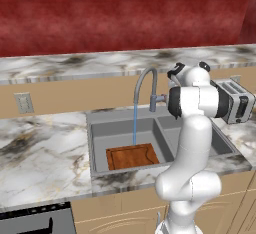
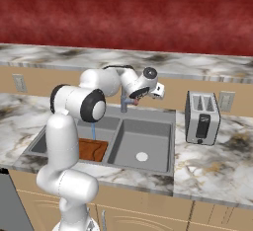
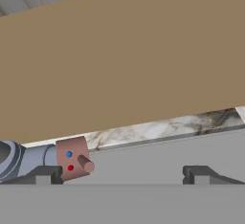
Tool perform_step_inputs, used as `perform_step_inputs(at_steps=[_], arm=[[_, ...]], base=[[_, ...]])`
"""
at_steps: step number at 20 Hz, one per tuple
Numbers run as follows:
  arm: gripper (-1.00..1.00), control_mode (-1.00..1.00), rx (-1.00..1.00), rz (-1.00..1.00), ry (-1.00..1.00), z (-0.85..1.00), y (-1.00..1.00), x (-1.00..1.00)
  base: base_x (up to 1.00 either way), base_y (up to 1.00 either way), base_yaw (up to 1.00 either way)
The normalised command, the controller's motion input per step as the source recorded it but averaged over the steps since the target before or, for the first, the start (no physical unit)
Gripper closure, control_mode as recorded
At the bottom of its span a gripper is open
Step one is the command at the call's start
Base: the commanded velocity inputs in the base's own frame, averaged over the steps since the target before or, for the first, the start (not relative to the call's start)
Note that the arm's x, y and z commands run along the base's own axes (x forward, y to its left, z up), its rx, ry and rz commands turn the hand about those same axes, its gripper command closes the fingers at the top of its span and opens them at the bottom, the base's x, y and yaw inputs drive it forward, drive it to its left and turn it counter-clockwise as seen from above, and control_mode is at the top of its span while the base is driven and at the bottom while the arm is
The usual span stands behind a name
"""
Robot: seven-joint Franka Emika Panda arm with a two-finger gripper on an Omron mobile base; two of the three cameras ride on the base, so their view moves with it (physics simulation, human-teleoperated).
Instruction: Turn on the sink faucet with hot water and rinse the cutting board for ten seconds, then turn off the faucet. Push the cutting board to reach the water if necessary.
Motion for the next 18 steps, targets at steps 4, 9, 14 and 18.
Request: perform_step_inputs(at_steps=[4, 9, 14, 18], arm=[[-1.00, -1.00, 0.00, 0.00, 0.00, 0.00, 0.00, 0.00], [-1.00, -1.00, 0.00, 0.00, 0.00, 0.00, 0.00, 0.00], [-1.00, -1.00, 0.00, 0.00, 0.00, 0.00, 0.00, 0.00], [-1.00, -1.00, 0.00, 0.00, 0.00, 0.00, 0.00, 0.00]], base=[[0.00, 0.00, 0.00], [0.00, 0.00, 0.00], [0.00, 0.00, 0.00], [0.00, 0.00, 0.00]])
